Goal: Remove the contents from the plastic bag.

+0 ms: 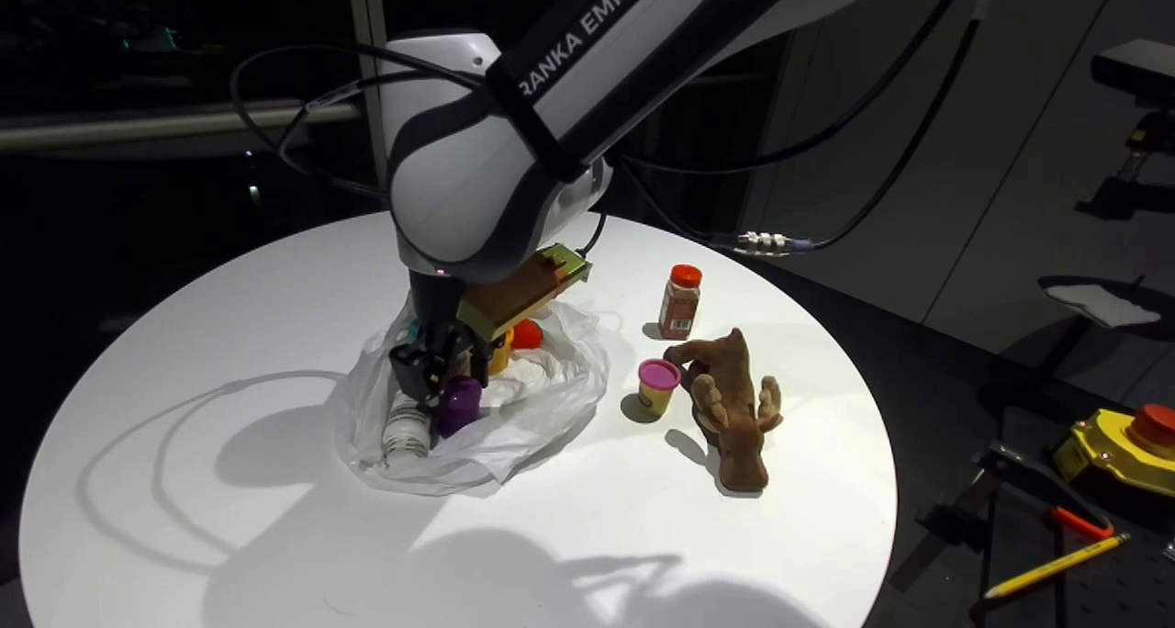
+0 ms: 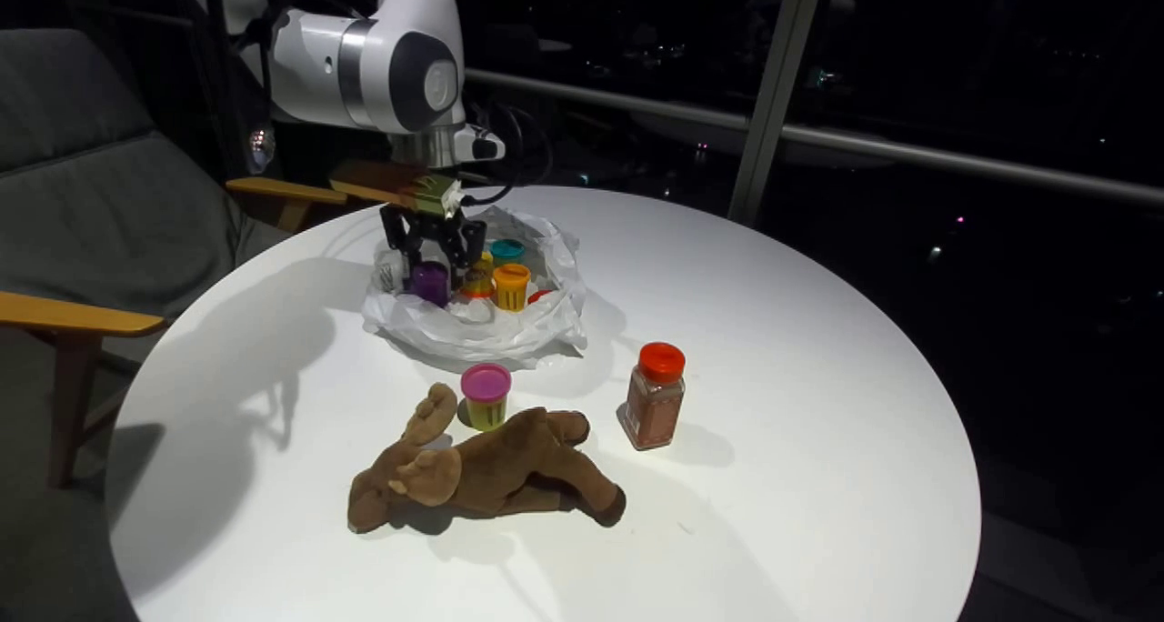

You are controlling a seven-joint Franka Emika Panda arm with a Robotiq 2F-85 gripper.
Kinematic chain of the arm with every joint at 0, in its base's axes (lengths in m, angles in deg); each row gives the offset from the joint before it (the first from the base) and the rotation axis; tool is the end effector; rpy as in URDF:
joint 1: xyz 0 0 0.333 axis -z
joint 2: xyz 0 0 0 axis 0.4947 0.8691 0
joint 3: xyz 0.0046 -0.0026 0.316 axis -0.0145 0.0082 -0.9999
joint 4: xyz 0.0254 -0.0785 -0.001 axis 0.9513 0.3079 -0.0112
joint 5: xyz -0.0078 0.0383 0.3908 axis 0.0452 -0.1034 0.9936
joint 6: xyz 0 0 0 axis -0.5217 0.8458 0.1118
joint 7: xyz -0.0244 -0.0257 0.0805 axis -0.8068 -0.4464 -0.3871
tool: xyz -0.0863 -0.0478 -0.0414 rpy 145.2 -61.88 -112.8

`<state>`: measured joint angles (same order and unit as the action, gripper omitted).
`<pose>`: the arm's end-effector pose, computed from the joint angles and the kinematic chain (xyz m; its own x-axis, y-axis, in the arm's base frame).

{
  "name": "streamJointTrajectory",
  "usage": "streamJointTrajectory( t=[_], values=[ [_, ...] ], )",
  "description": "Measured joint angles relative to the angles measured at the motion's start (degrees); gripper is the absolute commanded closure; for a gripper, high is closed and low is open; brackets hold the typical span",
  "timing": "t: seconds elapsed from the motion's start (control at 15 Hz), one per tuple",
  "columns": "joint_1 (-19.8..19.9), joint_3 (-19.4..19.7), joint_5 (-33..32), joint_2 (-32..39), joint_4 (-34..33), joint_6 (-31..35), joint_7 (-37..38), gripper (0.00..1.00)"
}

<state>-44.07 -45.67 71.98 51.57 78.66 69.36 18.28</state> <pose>0.6810 0.2094 0.1300 0.9807 0.1953 0.0099 0.1952 -0.9807 0.0049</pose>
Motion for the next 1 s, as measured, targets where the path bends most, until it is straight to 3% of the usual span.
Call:
streamJointTrajectory(
  t=[0.07,0.53,1.0],
  values=[
    [0.0,0.0,0.0,0.3,-0.4,-0.2,-0.1,0.73],
    [-0.7,2.1,-1.7,-2.3,0.7,-0.8,0.5,0.74],
    [-2.3,5.0,-6.1,-19.0,18.7,-0.9,5.8,0.74]
  ],
)
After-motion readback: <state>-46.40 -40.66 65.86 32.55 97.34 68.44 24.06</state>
